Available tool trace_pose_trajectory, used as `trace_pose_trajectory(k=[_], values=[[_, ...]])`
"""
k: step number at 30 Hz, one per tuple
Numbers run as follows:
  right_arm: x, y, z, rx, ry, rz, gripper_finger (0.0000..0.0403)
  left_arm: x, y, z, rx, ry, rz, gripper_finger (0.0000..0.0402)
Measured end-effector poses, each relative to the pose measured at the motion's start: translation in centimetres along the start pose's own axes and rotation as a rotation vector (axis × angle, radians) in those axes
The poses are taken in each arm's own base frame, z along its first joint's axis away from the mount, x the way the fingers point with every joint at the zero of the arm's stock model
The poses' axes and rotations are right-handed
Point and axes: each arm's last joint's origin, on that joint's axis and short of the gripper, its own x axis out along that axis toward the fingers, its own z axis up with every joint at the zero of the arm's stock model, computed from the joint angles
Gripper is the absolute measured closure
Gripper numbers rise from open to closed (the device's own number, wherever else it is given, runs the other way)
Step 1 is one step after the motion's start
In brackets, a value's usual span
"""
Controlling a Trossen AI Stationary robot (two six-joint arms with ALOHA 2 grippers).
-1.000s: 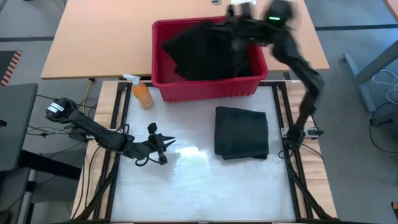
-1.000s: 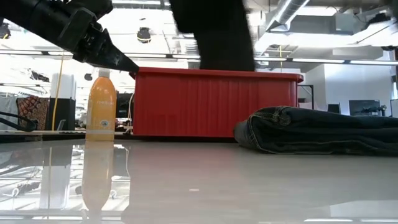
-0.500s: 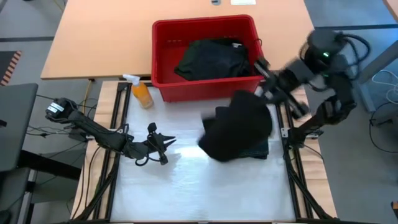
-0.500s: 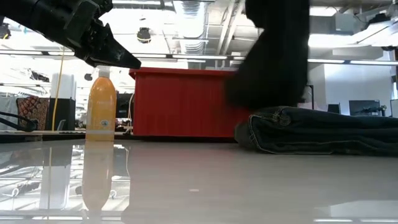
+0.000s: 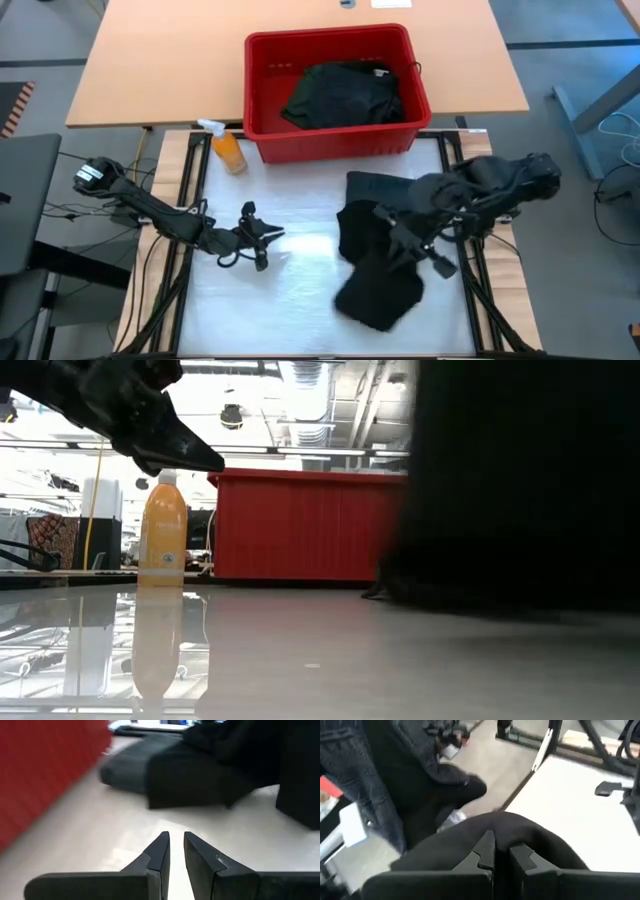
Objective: Fold Laundry from Bin
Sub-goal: Remove the black shirt from the red bin
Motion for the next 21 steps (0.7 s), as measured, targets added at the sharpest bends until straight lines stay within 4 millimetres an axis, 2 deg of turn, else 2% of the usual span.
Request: trace_pose_trajectory(k=[5, 10, 14, 21], values=[[5.0, -3.2, -3.8, 0.042, -0.118, -0.034, 0.0367, 0.1, -0.7, -0.5, -0.083, 0.051, -0.115, 0.0356], [9.6, -6.9, -7.1, 0.033, -0.272, -0.082, 0.0366, 0.6, -2.1, -1.8, -0.058, 0.08, -0.157, 0.0356], [13.9, -9.0, -10.4, 0.108, -0.161, -0.083, 0.0364, 0.5, -2.7, -1.9, -0.067, 0.064, -0.192, 0.0356], [20.7, -11.3, -14.4, 0.241, -0.022, -0.089, 0.0361, 0.3, -3.4, 0.1, -0.097, -0.114, -0.29, 0.0356]])
